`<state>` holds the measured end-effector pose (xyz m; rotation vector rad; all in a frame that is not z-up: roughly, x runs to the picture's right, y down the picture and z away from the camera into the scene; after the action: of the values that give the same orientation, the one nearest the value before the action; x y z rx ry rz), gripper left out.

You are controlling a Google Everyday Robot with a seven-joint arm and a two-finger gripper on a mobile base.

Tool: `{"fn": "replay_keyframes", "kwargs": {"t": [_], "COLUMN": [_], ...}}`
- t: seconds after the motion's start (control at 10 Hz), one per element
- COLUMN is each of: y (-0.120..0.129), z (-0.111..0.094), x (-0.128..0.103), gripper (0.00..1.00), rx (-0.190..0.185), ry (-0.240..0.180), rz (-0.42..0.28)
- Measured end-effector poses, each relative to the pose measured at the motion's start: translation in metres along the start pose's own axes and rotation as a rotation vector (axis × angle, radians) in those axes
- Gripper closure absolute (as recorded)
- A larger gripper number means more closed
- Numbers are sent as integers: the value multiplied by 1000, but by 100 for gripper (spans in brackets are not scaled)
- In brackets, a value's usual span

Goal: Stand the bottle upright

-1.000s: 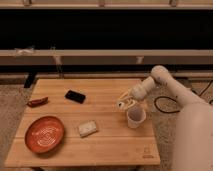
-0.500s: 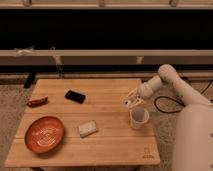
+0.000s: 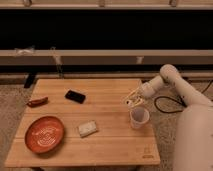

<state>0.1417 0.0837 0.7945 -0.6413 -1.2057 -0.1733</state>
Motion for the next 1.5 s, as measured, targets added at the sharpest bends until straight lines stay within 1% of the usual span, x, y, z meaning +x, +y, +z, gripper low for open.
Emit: {"fn": "replay_keyframes", "kwargs": {"t": [0.7,0.9,1.1,1.3,1.4,1.5], "y": [-1,-6,-30,-45,-50,-51], "z": [1,-2,3,8,12,14], "x": [-1,-3,-20,-36,-45,-48], "gripper": [100,100,100,100,100,100], "rx": [-1,-5,-29,-48,-60,-65], "ry": [-2,9,19,24,23,24], "rz": [-1,-7,-36,-61,-74,-77]}}
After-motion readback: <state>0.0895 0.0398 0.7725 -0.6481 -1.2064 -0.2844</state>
